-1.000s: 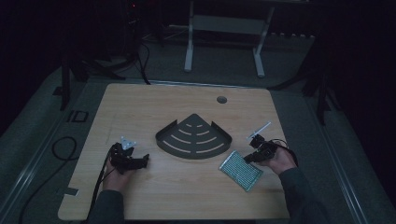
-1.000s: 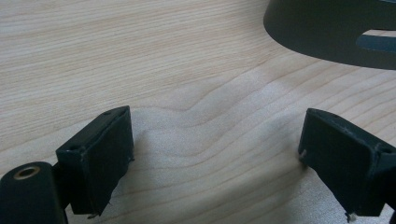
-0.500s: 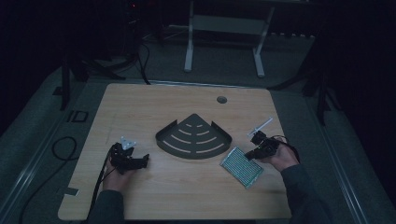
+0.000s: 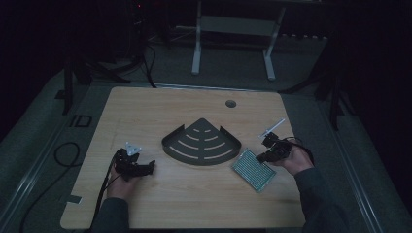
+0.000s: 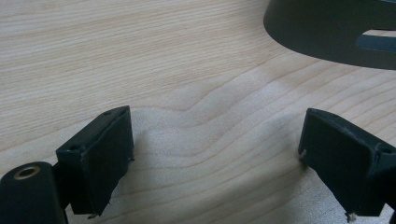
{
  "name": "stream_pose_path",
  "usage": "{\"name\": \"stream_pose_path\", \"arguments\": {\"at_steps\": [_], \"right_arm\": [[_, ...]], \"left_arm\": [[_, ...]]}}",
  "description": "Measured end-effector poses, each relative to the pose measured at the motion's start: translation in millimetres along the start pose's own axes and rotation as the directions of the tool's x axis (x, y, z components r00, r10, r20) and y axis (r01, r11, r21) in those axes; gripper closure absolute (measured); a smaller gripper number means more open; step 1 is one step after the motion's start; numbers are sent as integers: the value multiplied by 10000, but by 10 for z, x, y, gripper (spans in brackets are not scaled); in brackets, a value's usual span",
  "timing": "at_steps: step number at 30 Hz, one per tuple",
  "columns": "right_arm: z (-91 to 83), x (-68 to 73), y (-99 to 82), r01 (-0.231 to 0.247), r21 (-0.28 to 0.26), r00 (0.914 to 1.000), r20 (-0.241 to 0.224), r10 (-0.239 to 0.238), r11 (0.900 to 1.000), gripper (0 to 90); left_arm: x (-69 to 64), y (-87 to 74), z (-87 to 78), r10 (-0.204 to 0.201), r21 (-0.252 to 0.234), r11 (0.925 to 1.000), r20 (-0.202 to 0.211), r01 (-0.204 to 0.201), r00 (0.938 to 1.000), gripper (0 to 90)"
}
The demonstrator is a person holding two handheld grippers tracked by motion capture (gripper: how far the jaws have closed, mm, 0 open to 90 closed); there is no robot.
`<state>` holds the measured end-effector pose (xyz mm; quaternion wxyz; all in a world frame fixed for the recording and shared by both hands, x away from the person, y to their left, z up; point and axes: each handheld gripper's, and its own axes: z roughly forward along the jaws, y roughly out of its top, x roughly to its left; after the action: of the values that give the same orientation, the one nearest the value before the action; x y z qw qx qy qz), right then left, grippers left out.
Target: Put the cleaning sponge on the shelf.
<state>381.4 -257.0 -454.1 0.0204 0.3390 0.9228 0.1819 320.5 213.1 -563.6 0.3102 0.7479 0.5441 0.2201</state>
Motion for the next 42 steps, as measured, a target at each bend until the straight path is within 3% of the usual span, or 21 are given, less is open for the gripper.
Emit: {"name": "stream_pose_path", "arguments": {"at_steps": [19, 42], "right_arm": [[-198, -2, 120, 154, -86, 9996, 252, -152, 9998, 898], [-318, 26, 305, 360, -279, 9984, 443, -347, 9990, 898]], "left_arm": [[0, 0, -1, 6, 5, 10000, -5, -6, 10000, 105], [0, 0, 0, -2, -9, 10000, -6, 2, 10000, 105]]}}
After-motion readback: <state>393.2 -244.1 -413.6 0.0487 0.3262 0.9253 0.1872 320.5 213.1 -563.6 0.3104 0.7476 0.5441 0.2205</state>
